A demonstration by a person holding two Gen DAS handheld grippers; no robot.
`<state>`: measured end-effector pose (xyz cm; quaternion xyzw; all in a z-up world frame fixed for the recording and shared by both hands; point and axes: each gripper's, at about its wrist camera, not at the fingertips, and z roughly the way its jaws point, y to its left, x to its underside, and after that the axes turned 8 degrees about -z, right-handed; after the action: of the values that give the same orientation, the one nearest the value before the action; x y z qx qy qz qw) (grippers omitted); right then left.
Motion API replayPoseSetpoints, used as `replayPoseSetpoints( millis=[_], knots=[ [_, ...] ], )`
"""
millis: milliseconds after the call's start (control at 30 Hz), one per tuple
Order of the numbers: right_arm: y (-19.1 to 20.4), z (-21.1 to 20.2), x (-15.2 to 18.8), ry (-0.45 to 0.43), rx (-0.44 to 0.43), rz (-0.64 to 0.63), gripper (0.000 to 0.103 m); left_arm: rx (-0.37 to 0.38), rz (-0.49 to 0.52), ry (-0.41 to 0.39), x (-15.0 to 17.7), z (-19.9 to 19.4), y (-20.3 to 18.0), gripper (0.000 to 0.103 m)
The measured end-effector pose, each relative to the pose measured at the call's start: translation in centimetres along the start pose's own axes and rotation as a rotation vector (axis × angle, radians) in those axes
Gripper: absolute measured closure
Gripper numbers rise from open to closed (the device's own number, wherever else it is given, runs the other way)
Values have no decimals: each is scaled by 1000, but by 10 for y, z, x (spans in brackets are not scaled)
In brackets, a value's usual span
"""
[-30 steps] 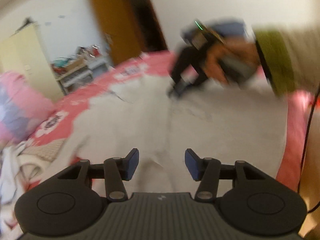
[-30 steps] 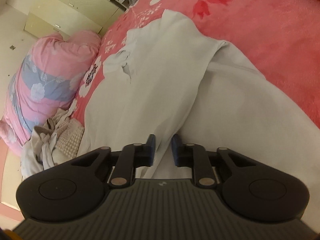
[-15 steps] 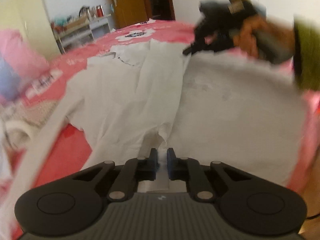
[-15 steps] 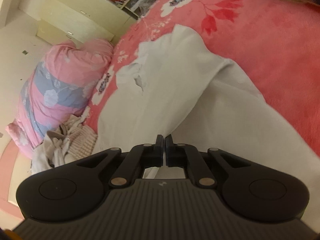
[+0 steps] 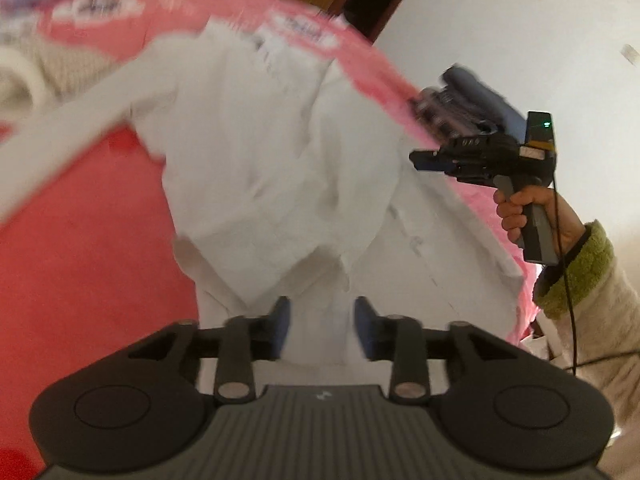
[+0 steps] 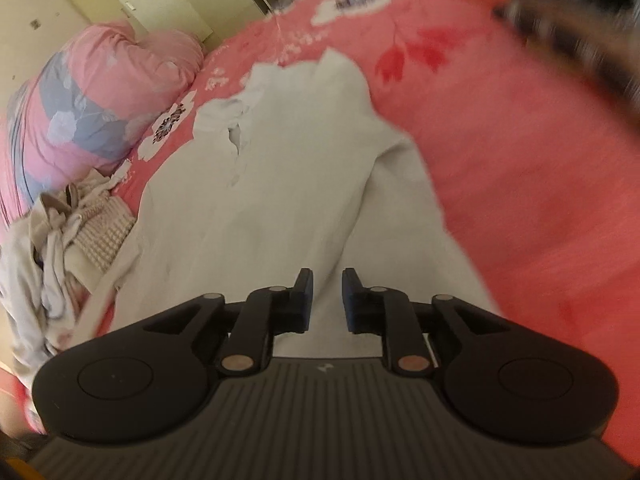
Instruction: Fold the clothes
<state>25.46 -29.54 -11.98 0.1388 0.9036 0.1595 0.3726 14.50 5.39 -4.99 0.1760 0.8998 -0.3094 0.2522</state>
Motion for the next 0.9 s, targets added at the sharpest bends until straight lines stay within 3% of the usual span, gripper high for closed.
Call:
replayPoseSetpoints(
  millis=[133, 233, 333, 433, 467, 533, 667, 733, 900],
  knots=[
    [27, -25, -6, -70, 22, -151, 86, -65, 77, -127, -7, -17, -12, 62],
    [60, -12, -20, -87, -34, -250, 86, -159, 127, -151, -16, 7, -22, 62],
    [92, 31, -27, -50, -78, -323, 86, -288, 108, -99, -11, 34, -15, 62],
    [107, 86, -15, 26, -66, -390, 87, -419, 86, -44, -6, 62, -6, 61],
    [110, 102, -7, 49, -50, -430, 87, -416, 59, -56, -5, 57, -4, 59],
    [111, 103, 3, -24, -36, -505, 88, -398, 2, -87, -4, 44, 1, 56],
    [113, 82, -3, -22, -53, -434, 86, -350, -164, -232, 5, -2, 15, 42],
    [120, 63, -1, -50, -66, -426, 86, -340, -250, -290, 14, -30, 25, 42],
    [160, 18, 12, -118, -167, -465, 84, -440, -407, -413, 44, -102, 55, 32]
  ],
)
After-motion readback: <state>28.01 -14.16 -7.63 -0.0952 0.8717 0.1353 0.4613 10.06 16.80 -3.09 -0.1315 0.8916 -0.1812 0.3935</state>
